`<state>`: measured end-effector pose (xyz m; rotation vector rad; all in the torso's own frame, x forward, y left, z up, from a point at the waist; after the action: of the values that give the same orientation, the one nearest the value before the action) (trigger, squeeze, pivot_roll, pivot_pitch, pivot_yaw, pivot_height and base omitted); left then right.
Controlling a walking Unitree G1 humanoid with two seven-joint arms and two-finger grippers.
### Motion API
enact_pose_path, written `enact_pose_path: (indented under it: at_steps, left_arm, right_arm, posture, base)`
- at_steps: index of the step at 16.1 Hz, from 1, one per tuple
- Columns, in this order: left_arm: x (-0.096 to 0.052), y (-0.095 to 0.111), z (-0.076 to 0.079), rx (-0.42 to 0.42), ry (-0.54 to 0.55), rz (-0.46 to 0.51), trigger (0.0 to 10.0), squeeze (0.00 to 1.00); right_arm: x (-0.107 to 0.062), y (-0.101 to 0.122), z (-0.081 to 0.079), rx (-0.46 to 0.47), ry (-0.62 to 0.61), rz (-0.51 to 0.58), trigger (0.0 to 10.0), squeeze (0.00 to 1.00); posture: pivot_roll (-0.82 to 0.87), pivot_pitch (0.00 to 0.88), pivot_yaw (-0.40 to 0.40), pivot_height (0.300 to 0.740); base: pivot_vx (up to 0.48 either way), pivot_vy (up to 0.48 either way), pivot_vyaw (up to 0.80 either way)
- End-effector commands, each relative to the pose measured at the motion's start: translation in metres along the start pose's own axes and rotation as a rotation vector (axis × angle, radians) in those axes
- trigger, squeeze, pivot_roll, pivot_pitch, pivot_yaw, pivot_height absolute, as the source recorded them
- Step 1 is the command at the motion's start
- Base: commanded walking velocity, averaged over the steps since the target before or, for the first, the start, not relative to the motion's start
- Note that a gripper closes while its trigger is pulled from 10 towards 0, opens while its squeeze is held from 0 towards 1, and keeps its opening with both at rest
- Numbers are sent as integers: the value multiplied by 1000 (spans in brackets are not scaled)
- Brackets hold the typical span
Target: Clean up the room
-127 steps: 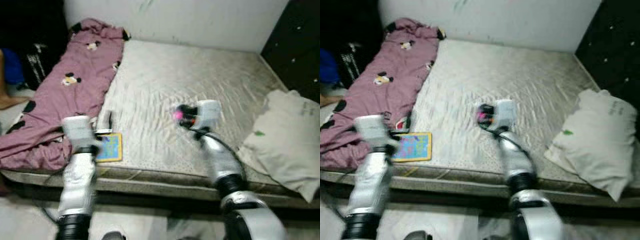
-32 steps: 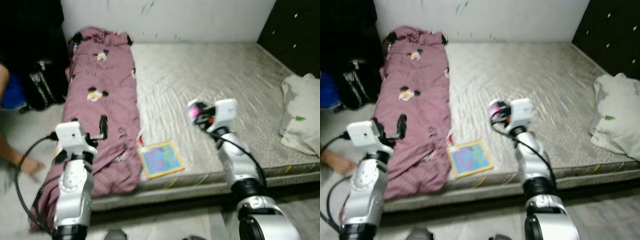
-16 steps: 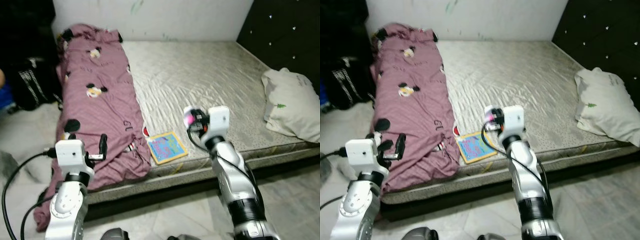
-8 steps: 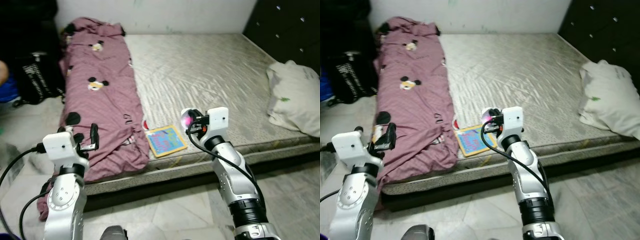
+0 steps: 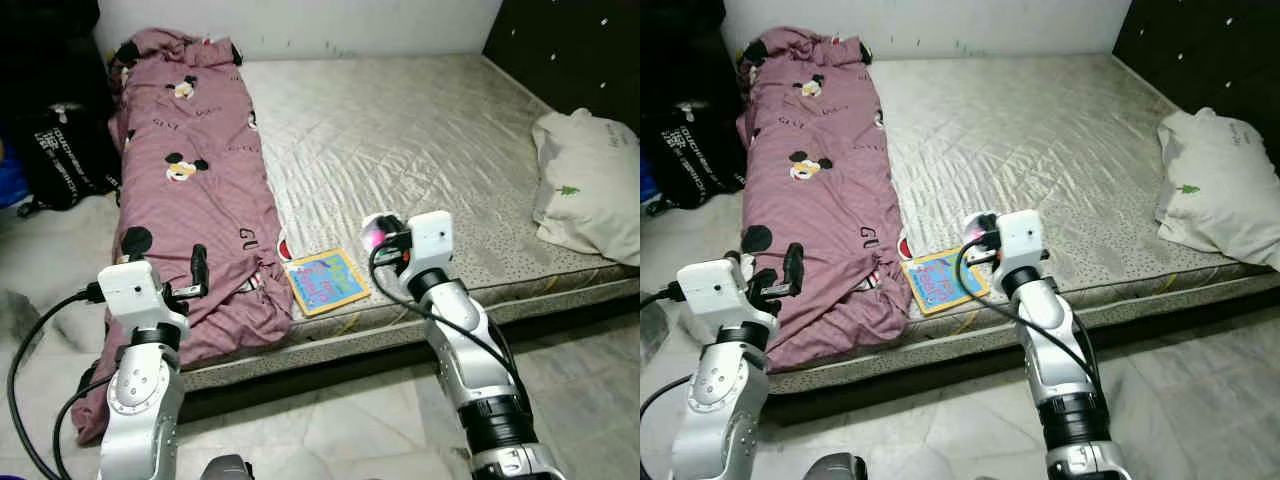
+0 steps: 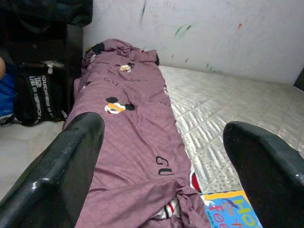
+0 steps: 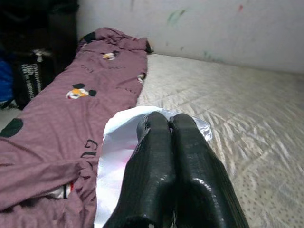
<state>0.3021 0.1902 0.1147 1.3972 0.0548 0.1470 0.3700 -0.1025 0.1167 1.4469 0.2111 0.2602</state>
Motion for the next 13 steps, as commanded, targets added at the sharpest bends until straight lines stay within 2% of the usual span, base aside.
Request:
enact_pose_path:
  at_steps: [1,6,9,13]
  left_arm:
    - [0,-2,-1,-4,10,-12,10000,0]
    - [1,-4,0,-13,6,-23,10000,0]
    - [2,-7,-1,-24,13,-35,10000,0]
    - [2,-8,1,-33,3,-40,10000,0]
  right_arm:
    - [0,2,-3,-15,17,7,10000,0]
    - [1,1,-4,9,22,3,10000,0]
    - [1,1,-4,25,23,5,10000,0]
    - [2,1,-5,27,31,5,10000,0]
  posture:
    - [61,0,-74,740]
    - [59,1,-75,740]
    - [56,2,-74,740]
    - [57,0,-75,740]
  base:
    - [0,0,800]
    - [0,0,668]
    - [0,0,0]
    - [0,480,0]
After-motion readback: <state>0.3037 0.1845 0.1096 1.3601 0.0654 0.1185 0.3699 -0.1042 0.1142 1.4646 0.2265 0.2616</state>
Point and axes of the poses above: a point about 5 cm out from each wrist's last joint towards the gripper, its own x axis pointing out of the wrist towards the gripper, its own y axis along the axis of the wrist's last joint, z = x × y, the point moved 6 cm from there along x, pointing out of the wrist towards the gripper, and after that the axes turned 3 degrees about -x, right-handed, at the moved point
